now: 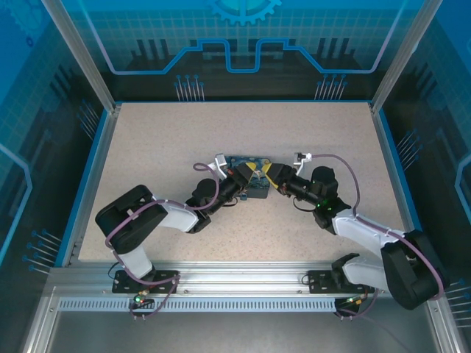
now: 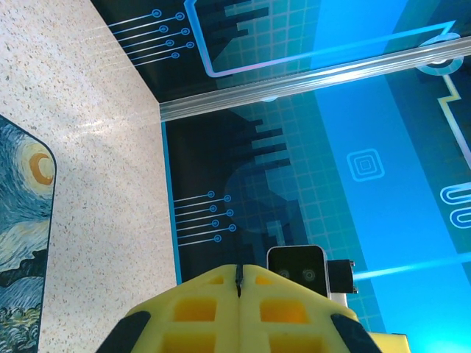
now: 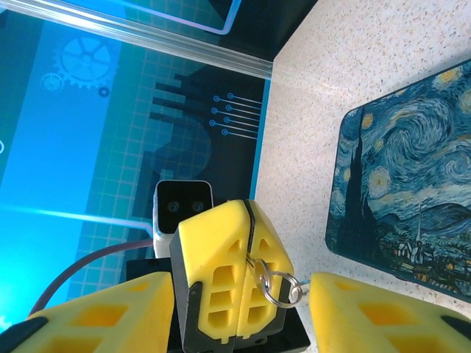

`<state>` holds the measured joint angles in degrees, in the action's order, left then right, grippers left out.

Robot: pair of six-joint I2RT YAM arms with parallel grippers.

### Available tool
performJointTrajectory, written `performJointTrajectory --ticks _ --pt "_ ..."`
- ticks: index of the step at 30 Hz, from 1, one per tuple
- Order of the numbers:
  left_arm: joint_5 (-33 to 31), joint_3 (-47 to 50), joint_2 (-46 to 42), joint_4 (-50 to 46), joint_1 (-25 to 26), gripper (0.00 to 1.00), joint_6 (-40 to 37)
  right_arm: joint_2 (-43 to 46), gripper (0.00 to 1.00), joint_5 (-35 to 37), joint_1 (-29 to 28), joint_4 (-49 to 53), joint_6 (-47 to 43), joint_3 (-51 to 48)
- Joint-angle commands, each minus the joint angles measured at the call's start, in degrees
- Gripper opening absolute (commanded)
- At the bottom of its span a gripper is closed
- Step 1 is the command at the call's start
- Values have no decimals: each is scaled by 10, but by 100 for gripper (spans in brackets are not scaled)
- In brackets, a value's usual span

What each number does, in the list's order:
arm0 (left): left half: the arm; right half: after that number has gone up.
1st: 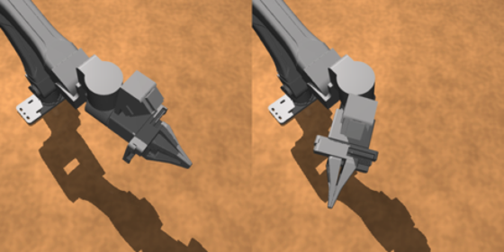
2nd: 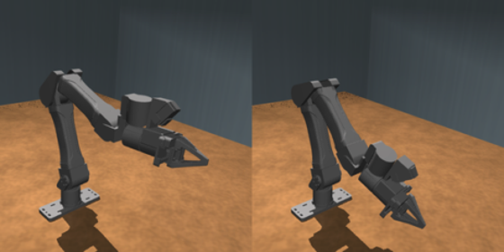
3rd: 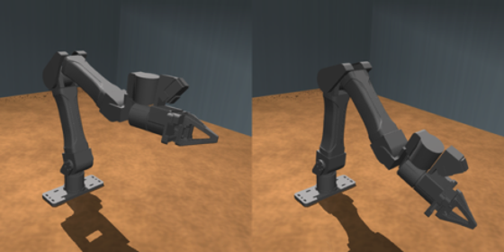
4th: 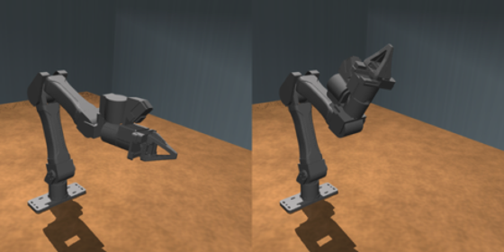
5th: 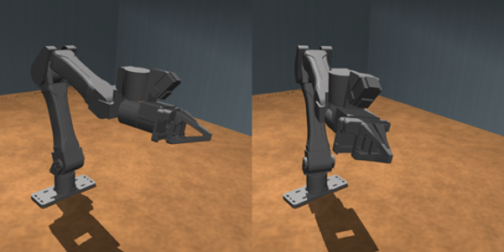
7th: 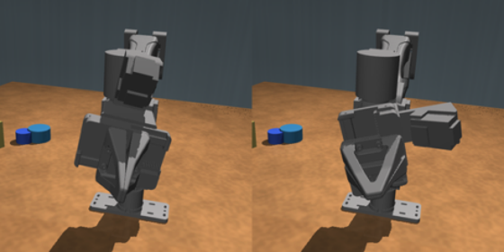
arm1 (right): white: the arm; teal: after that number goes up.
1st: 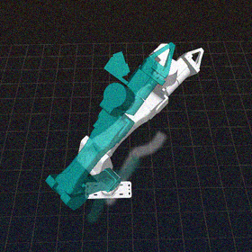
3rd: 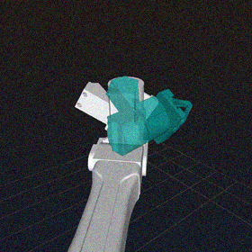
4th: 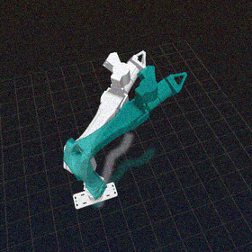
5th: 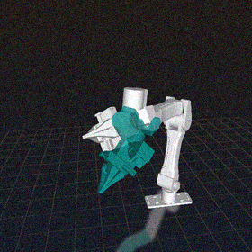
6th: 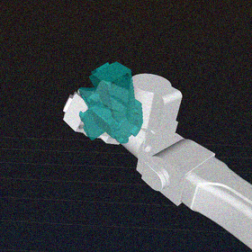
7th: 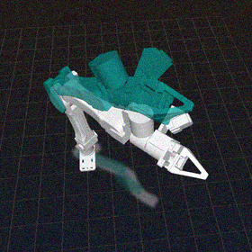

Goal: Unlock the padlock with the key

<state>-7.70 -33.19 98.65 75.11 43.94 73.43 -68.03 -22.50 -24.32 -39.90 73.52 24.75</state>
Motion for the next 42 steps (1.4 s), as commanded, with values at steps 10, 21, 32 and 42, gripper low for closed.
performJointTrajectory --ticks 10,21,32,42 --pt "-1 -13 2 27 7 0 -3 -43 37 -4 3 -17 -10 37" --pt "0 -18 8 26 8 0 -2 -64 31 -17 -15 -42 -15 40" --pt "-2 -18 7 25 7 0 -2 -64 22 -17 -20 -49 -11 30" --pt "-7 -16 3 25 8 0 -4 -58 21 -16 -26 -49 -10 19"
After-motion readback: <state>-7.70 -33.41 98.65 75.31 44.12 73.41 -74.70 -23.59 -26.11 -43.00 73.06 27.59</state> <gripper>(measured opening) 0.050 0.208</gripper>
